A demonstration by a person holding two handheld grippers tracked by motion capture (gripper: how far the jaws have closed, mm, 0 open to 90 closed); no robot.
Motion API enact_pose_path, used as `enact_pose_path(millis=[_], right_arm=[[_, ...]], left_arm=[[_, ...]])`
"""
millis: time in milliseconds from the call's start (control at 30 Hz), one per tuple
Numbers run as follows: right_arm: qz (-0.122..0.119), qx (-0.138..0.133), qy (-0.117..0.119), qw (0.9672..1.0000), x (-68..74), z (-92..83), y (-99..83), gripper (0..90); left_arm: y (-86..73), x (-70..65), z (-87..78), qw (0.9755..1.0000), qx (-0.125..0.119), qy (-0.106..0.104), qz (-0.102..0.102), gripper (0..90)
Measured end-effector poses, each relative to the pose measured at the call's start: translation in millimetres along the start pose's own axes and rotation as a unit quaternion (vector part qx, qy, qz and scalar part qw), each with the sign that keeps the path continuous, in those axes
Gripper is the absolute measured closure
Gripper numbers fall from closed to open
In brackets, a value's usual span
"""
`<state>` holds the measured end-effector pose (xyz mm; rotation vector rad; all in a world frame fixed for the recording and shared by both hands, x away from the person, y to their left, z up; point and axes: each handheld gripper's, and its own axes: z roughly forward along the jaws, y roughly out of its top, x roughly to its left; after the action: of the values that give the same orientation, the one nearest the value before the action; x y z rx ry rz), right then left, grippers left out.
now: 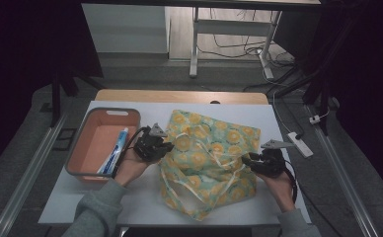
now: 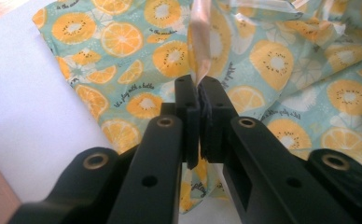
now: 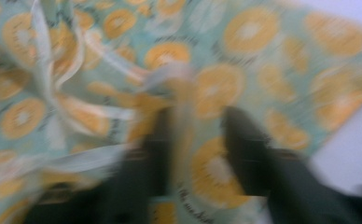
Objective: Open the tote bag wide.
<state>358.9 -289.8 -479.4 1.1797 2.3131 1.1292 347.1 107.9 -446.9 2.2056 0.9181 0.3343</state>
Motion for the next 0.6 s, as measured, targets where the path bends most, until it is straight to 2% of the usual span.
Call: enact_pose_path(millis=[33,100,167,200,300,333,367,400,433,533,600], right_arm=[[-0.01,-0.018,-0.014,0.9997,3.9,-6.7,5.2,42.4],[-0.021,-0.044,-0.025,0.9985,10.5,-18.4,14.4,35.7],[-0.038,-0.059,-0.003,0.9975,20.9,-28.1,25.8,30.9],[-0.058,-0.063,0.007,0.9963,30.2,-31.2,32.4,29.7],[-0.104,-0.054,0.045,0.9921,53.7,-24.7,46.2,28.2],[-0.121,-0.046,0.06,0.9897,62.8,-17.3,50.6,28.1],[-0.143,-0.029,0.083,0.9858,73.3,-4.1,55.6,27.1],[-0.152,-0.015,0.091,0.984,79.1,5.6,58.0,25.7],[-0.166,0.011,0.102,0.9808,87.0,24.1,60.6,25.1],[-0.183,0.074,0.118,0.9731,96.3,68.2,57.5,22.4],[-0.187,0.103,0.127,0.9687,97.3,86.1,52.3,20.6]], left_arm=[[-0.2,0.4,-0.4,1.0,0.0,0.0,-0.001,85.7],[-0.8,1.4,-1.0,1.0,-0.001,-0.001,-0.003,85.6],[-1.2,1.8,-1.2,1.0,-0.003,-0.001,-0.005,85.3],[-1.2,1.7,-1.1,1.0,-0.004,-0.002,-0.005,85.3],[-0.6,0.4,0.1,1.0,-0.001,-0.004,-0.002,85.4],[-0.2,-0.8,1.0,1.0,-0.001,-0.005,-0.001,85.4],[0.1,-1.5,1.5,1.0,-0.001,-0.006,0.0,85.4],[0.5,-2.5,2.1,1.0,0.0,-0.007,0.002,85.3],[0.7,-3.1,2.3,1.0,0.001,-0.008,0.003,85.4],[0.8,-5.0,2.1,0.9999,-0.002,-0.009,0.005,85.3],[0.7,-5.0,1.3,0.9999,-0.004,-0.009,0.006,85.3]])
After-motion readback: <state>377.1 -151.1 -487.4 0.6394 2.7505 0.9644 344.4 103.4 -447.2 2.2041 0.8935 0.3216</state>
